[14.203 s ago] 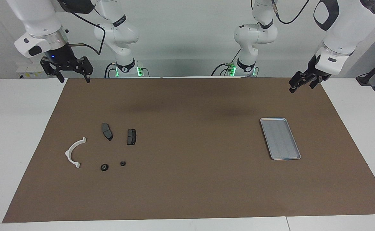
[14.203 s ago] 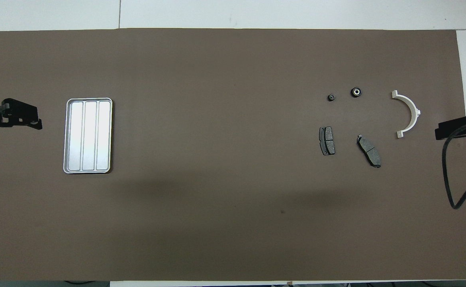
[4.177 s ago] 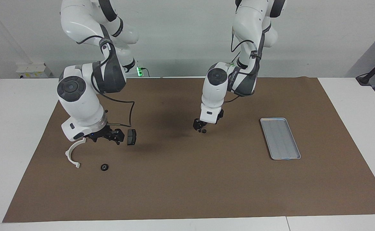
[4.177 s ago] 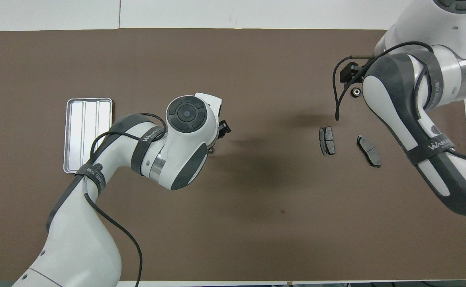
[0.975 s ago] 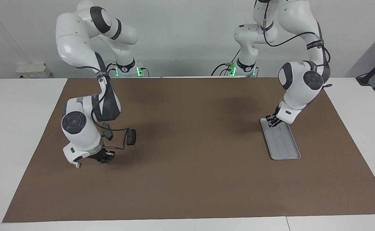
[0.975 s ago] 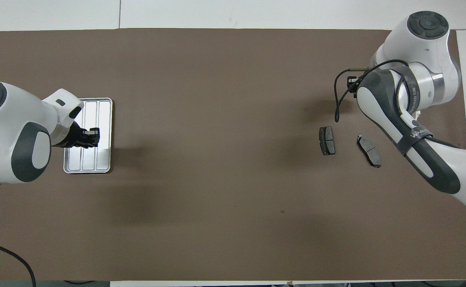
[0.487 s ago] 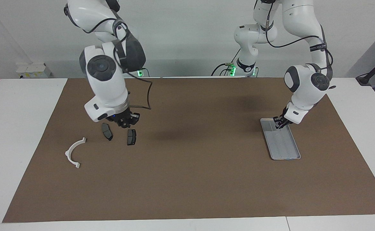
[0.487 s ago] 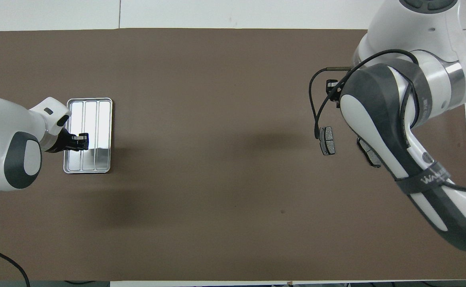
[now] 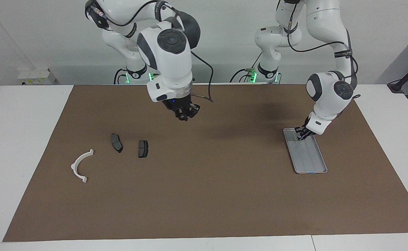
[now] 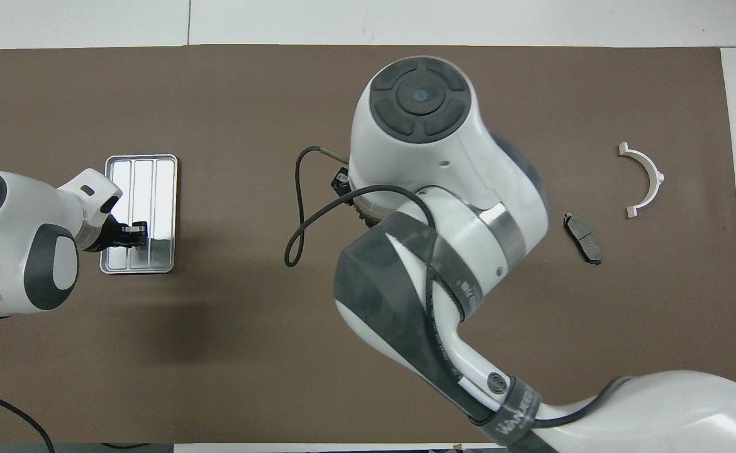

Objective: Pick bearing gear from pile to tray

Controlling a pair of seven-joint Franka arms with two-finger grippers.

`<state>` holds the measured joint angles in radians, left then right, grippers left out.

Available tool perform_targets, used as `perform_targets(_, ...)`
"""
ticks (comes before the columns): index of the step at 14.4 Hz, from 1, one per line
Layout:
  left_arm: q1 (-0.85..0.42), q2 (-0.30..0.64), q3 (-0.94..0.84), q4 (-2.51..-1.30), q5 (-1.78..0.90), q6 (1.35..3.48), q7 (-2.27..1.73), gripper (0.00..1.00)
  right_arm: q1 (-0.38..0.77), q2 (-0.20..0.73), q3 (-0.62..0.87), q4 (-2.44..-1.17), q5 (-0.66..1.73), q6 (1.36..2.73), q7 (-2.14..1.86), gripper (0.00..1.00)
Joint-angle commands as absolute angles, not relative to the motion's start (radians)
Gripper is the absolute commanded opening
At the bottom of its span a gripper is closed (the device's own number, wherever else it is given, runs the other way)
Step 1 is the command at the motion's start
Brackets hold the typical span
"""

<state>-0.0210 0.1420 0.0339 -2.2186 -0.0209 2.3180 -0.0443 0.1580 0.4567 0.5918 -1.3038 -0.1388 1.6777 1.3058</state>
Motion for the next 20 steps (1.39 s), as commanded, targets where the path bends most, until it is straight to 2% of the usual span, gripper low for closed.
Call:
perform_targets(1,-0.017,0.132,0.028,-2.269,-0.023,2.382,-0.038,0.07,0.178,0.500,0.589,-1.385,-0.129,1.826,1.371,0.00)
perform_targets(2,-0.017,0.132,0.028,-2.269,-0.023,2.385,-0.038,0.31,0.176,0.500,0.588,-1.432,-0.129,1.886,1.373,0.00)
perform_targets(3,-0.015,0.132,0.028,-2.267,-0.023,2.382,-0.037,0.61,0.184,0.508,0.584,-1.454,-0.130,1.923,1.374,0.00)
perform_targets(4,-0.014,0.133,0.028,-2.257,-0.023,2.372,-0.037,0.73,0.207,0.538,0.580,-1.457,-0.143,1.949,1.394,0.00)
perform_targets(7,-0.018,0.135,0.026,-2.218,-0.028,2.335,-0.040,0.82,0.238,0.642,0.577,-1.462,-0.285,2.046,1.480,0.00)
perform_targets(9,-0.029,0.140,0.026,-2.162,-0.029,2.274,-0.052,1.00,0.241,0.679,0.575,-1.469,-0.299,2.101,1.482,0.00)
perform_targets(12,-0.052,0.135,0.023,-2.151,-0.029,2.273,-0.104,1.00,0.238,0.710,0.574,-1.505,-0.345,2.181,1.482,0.00)
perform_targets(17,-0.100,0.135,0.020,-2.118,-0.031,2.273,-0.227,1.00,0.218,0.709,0.565,-1.577,-0.365,2.281,1.482,0.00)
perform_targets(19,-0.129,0.133,0.020,-2.120,-0.031,2.276,-0.262,1.00,0.216,0.707,0.565,-1.577,-0.365,2.264,1.483,0.00)
perform_targets(20,-0.130,0.133,0.020,-2.120,-0.031,2.276,-0.264,1.00,0.216,0.706,0.565,-1.574,-0.365,2.261,1.485,0.16)
